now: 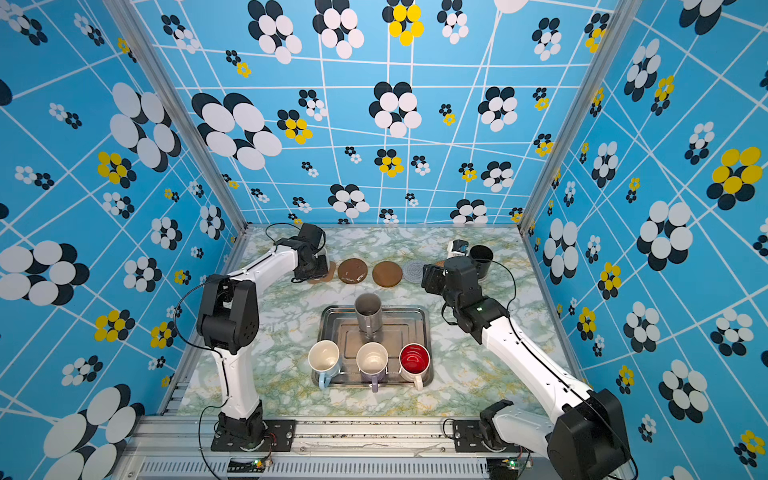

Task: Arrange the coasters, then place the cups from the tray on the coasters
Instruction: 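Carry the white speckled mug with the left gripper over the paw-shaped cork coaster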

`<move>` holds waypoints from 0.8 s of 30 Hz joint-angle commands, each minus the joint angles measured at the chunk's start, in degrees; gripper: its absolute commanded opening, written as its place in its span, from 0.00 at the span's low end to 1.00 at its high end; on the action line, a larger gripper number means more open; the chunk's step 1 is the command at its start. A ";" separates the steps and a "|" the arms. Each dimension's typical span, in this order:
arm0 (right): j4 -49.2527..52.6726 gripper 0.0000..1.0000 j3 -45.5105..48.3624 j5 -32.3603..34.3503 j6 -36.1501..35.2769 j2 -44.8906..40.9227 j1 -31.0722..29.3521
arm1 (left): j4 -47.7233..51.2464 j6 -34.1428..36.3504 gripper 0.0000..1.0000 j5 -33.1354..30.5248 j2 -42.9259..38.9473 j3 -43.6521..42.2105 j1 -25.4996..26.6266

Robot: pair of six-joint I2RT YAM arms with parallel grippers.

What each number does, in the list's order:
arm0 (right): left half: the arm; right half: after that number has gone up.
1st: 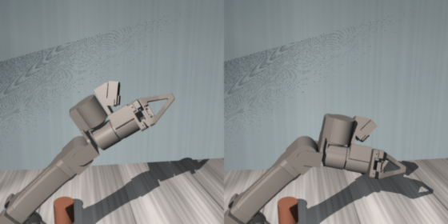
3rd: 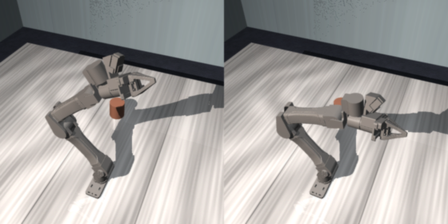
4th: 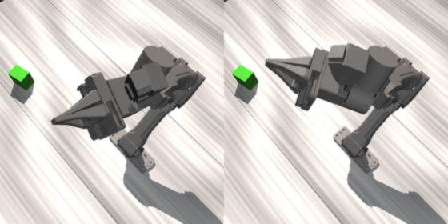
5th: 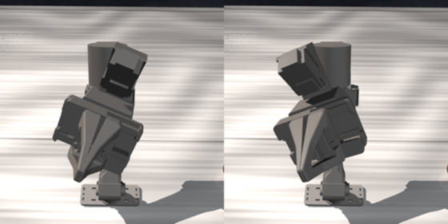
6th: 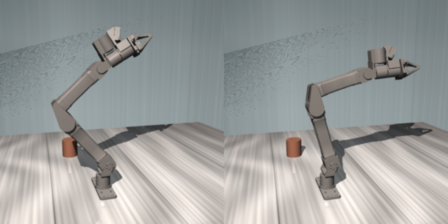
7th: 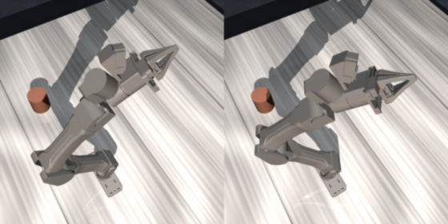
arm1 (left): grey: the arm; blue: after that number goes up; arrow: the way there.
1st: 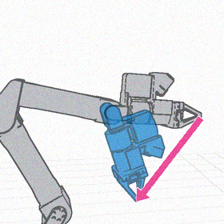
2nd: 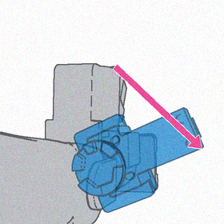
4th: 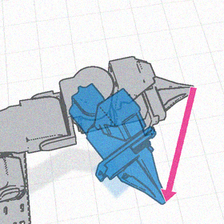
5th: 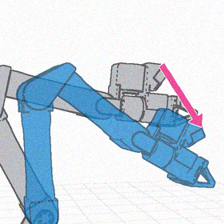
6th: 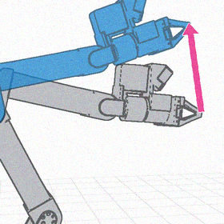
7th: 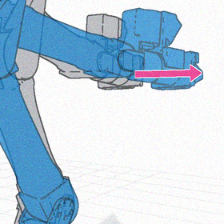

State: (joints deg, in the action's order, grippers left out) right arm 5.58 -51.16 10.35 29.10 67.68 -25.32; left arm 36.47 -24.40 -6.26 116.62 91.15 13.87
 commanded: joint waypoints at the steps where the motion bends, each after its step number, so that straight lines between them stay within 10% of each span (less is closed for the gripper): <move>1: 1.23 0.66 -1.49 -0.33 -1.07 0.44 0.36 | -0.45 0.77 0.00 -1.82 0.36 3.15 -0.62; 24: 1.62 0.66 -1.29 -0.23 -1.07 0.08 0.54 | 2.17 0.96 0.12 -0.66 1.90 5.47 -0.53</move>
State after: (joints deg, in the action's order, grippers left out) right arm 5.78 -51.16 10.35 28.93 67.68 -25.08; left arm 39.05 -24.38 -6.13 118.02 93.84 13.82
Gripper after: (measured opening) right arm 0.662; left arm 0.206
